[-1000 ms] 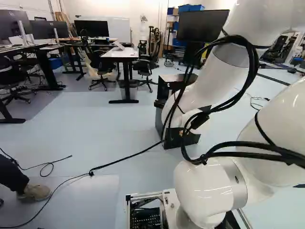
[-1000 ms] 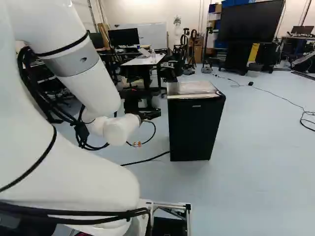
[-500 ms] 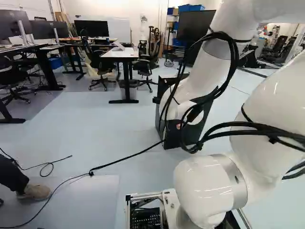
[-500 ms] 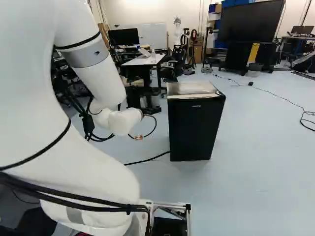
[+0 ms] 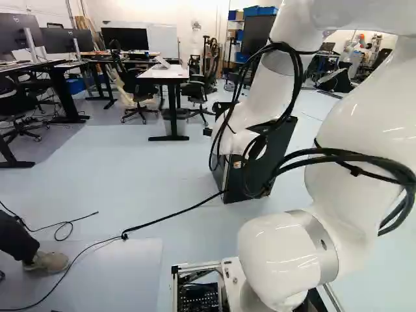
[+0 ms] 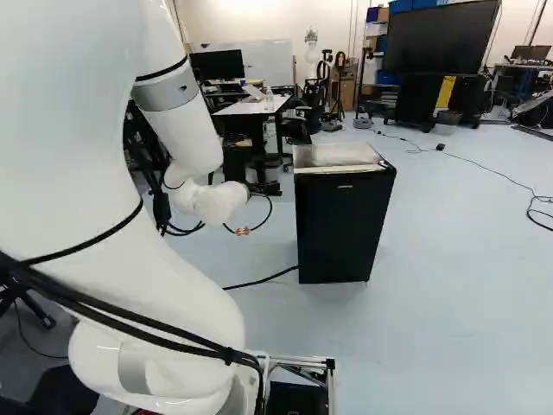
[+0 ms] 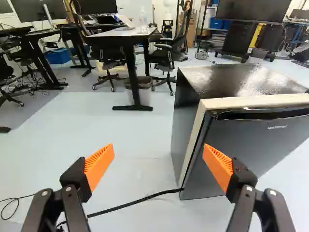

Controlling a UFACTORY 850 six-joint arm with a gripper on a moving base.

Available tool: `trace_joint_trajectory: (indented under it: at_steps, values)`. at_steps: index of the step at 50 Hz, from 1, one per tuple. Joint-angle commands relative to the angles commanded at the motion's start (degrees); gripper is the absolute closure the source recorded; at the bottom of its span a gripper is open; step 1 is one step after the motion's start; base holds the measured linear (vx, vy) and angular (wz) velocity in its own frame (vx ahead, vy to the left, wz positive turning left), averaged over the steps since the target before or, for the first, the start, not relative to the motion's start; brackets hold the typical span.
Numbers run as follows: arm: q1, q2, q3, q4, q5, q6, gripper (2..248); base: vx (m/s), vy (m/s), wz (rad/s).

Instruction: Open the fridge door

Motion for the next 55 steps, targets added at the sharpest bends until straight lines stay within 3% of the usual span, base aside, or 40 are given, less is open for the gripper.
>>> trace_joint_trajectory:
  at_steps: [27, 55]
  values:
    - [3.0, -6.7, -6.9, 4.3, 0.2, 0.0, 3, 0.000, 0.000, 0.000]
    - [3.4, -15.3, -12.7, 10.1, 2.2, 0.0, 3, 0.000, 0.000, 0.000]
